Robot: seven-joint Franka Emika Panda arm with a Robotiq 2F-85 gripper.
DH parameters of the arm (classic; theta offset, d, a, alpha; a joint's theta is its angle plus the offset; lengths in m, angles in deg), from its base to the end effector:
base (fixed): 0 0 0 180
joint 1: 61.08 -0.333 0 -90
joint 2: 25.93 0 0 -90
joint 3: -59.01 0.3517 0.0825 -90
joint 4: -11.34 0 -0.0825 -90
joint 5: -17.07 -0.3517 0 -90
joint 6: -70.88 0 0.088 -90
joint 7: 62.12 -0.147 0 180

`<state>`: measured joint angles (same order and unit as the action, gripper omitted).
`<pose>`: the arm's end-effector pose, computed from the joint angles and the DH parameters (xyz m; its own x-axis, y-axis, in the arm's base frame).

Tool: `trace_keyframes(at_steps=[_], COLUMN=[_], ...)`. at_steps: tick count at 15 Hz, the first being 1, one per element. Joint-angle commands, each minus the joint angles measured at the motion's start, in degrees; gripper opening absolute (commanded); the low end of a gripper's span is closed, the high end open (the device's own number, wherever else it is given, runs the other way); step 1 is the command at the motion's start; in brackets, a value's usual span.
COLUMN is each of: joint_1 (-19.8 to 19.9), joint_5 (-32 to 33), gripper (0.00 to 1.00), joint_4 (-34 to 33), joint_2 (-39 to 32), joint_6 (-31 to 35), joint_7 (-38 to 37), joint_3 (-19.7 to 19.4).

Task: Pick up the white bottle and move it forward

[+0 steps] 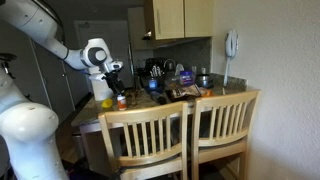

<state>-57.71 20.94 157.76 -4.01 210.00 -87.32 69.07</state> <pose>0.4020 0.0469 0.4366 0.9251 -0.2669 0.2702 -0.2788 -0.9603 0.0059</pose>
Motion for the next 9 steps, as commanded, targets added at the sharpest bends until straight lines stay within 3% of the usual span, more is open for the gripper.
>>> trace_keyframes(at_steps=[1,7,9], joint_1=[-0.41,-0.41,4.57], joint_5=[0.2,0.2,7.09], gripper=[1.0,1.0,1.0], joint_4=[-0.06,-0.06,0.62], joint_2=[-0.02,-0.02,-0.46], joint_6=[-0.11,-0.11,2.16], joint_7=[-0.11,-0.11,-10.91], joint_3=[-0.43,-0.43,2.68])
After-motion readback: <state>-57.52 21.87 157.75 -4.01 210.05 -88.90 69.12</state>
